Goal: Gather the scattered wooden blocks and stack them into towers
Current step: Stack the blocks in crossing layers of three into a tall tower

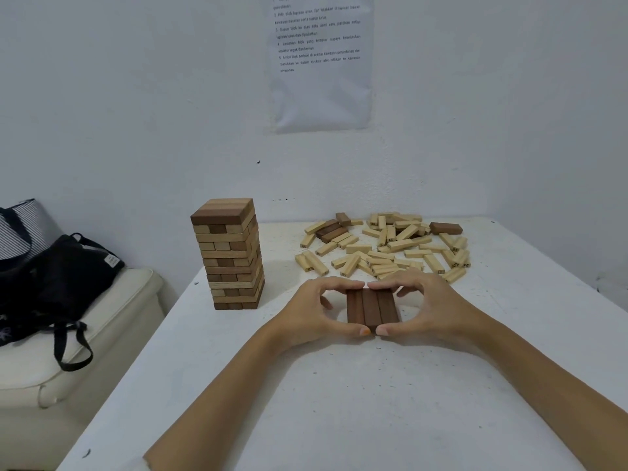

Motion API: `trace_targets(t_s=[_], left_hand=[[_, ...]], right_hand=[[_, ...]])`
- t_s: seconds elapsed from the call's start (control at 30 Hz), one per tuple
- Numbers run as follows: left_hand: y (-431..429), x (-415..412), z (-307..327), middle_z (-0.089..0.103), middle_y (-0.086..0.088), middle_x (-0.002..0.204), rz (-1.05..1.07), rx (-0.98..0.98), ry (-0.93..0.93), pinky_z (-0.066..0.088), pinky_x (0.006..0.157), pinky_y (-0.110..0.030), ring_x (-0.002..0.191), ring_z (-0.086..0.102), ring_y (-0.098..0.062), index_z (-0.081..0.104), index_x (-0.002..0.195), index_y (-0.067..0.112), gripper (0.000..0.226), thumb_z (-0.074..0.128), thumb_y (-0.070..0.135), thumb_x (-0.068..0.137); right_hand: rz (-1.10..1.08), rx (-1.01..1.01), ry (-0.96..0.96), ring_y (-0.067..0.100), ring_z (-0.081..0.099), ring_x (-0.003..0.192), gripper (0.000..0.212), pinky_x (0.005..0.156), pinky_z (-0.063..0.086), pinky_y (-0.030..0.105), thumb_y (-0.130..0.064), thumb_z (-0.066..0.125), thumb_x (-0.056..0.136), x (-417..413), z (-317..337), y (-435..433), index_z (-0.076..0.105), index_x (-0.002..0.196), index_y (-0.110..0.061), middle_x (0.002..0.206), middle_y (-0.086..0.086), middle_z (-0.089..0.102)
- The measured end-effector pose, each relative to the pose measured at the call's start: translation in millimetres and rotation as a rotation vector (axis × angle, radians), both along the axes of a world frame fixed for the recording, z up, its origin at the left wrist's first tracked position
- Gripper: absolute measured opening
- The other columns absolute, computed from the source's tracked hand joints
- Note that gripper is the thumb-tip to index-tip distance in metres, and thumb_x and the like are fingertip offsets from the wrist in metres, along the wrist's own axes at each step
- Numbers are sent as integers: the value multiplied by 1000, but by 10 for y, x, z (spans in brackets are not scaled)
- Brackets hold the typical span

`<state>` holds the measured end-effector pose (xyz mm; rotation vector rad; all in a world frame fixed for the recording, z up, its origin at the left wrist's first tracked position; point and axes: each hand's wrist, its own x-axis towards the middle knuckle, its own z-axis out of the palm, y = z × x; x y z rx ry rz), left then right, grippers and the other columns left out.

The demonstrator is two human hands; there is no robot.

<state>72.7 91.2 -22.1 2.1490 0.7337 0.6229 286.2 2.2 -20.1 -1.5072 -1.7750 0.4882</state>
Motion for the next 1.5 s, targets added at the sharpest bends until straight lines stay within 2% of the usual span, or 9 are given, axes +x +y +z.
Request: trace_targets(t_s=[0.27,0.47,0.63,0.73,0.8,0.9,1.07,1.2,1.5], left_hand=[[-138,-117,346,61,21,118,17,136,-111,42,82,-11,111,50,4,62,123,32,67,90,25,62],[-206,-367,715,59,19,120,55,265,-105,42,82,-12,109,51,-4,60,122,43,69,88,41,59],[-165,-599,1163,63,23,109,93,391,-112,41,79,-10,101,51,7,62,121,38,66,89,32,61],[-54,-776,1395,64,18,111,104,375,-83,47,81,-23,89,56,2,60,122,37,67,88,32,62],[69,-909,1511,66,16,112,89,360,-69,46,82,-27,102,59,-5,58,125,37,71,88,36,61],[289,-1108,1627,66,19,114,100,354,-41,42,92,-26,117,54,0,53,129,37,78,84,45,58],[646,-1380,1669,64,17,120,127,267,-13,42,98,-30,121,52,-2,50,132,38,81,81,46,58],[858,-1488,1634,62,12,125,131,185,13,41,99,-29,123,50,-3,48,134,35,77,80,36,64],[1110,-1552,1569,62,14,124,118,134,92,43,99,-27,123,50,-4,49,134,34,82,79,46,59]], right_hand=[[93,163,23,5,56,114,59,92,45,15,-48,85,53,-69,363,-91,70,110,-41,112,-20,67],[180,227,-43,4,55,116,56,93,43,14,-53,85,53,-258,773,-100,71,106,-44,111,-25,66],[231,270,7,5,56,114,52,93,45,17,-40,89,53,-466,1129,88,74,104,-36,109,-21,68],[233,289,-5,8,56,112,54,93,49,28,-50,89,54,-629,1279,283,72,105,-39,109,-15,69],[212,303,-2,5,56,110,53,94,50,31,-53,87,54,-759,1361,419,72,103,-41,107,-14,68],[197,310,-4,-3,56,105,46,93,49,26,-43,88,59,-995,1468,610,72,102,-39,102,-20,68],[178,278,33,-4,59,100,45,87,50,24,-40,89,61,-1283,1520,964,72,102,-33,100,-18,69],[173,229,76,-7,59,97,48,78,45,13,-42,89,61,-1399,1494,1211,70,103,-33,102,-18,67],[165,133,35,-3,58,99,50,77,43,14,-41,88,62,-1475,1418,1425,68,106,-31,100,-17,65]])
